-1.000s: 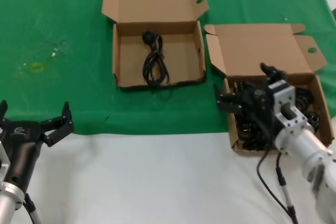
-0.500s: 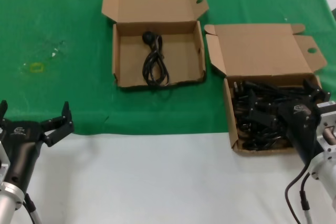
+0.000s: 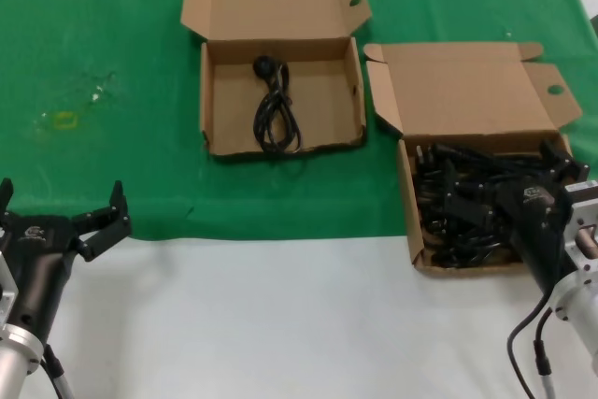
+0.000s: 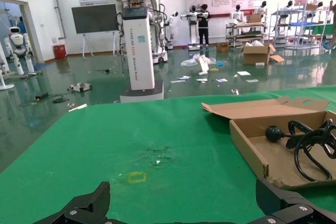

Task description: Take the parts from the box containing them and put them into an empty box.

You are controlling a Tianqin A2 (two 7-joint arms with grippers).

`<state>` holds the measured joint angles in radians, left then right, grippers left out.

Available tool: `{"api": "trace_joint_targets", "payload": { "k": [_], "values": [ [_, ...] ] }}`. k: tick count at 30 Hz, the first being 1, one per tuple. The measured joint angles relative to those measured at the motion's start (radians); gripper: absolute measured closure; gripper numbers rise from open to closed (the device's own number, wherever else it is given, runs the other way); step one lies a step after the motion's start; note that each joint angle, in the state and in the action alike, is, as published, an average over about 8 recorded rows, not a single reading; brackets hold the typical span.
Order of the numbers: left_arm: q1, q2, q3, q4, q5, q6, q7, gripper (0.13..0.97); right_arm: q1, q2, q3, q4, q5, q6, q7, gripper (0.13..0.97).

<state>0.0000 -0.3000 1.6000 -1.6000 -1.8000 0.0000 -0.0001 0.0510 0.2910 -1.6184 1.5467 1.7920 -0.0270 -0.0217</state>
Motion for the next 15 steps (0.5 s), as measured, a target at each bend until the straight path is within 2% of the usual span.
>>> {"api": "trace_joint_targets", "payload": {
  "k": [15],
  "values": [
    [0.0,0.0,0.0,0.0,0.0,0.0,0.0,0.132,0.0,0.0,0.0,0.0,0.0,0.0,0.0,0.129]
  ]
}}
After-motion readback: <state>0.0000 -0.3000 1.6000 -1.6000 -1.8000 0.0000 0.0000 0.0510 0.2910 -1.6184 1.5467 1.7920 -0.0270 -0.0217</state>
